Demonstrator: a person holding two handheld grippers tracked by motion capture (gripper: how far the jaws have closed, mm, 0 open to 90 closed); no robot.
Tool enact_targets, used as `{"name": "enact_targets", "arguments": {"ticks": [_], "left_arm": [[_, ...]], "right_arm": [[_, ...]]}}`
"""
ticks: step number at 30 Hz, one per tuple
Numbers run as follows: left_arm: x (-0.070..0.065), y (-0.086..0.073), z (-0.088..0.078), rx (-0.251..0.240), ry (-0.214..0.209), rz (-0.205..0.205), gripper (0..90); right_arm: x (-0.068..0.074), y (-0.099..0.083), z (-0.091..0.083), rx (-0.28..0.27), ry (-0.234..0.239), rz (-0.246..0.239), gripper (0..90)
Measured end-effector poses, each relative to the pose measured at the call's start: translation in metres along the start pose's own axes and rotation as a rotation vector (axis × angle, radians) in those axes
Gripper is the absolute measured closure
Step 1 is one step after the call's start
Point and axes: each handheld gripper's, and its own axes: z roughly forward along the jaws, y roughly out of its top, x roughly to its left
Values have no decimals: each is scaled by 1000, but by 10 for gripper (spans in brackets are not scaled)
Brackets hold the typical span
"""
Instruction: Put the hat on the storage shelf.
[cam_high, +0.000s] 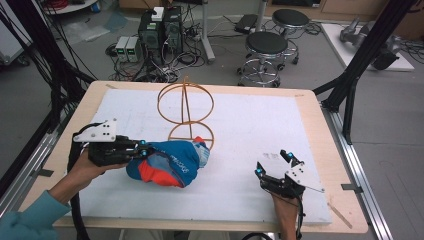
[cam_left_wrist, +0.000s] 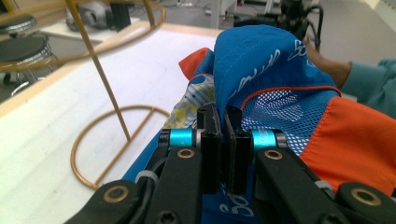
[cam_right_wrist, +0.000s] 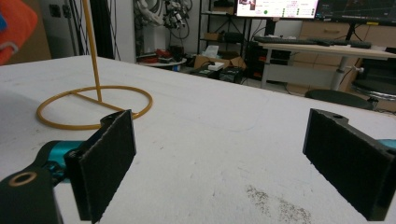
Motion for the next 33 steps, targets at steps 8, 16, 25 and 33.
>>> {"name": "enact_targets", "arguments": {"ticks": [8,16,25,33], "left_arm": [[-6,25,-3,-49,-21,11,866],[-6,52,-8,-133,2,8,865],[-4,83,-13,-223,32,20,865],[2,108,-8,-255,68,47,866]], "right_arm": [[0,0,0,-1,2,3,85],[0,0,0,0,3,5,85],[0,0,0,-2,4,7,85],[0,0,0,-2,4,3,85]]}}
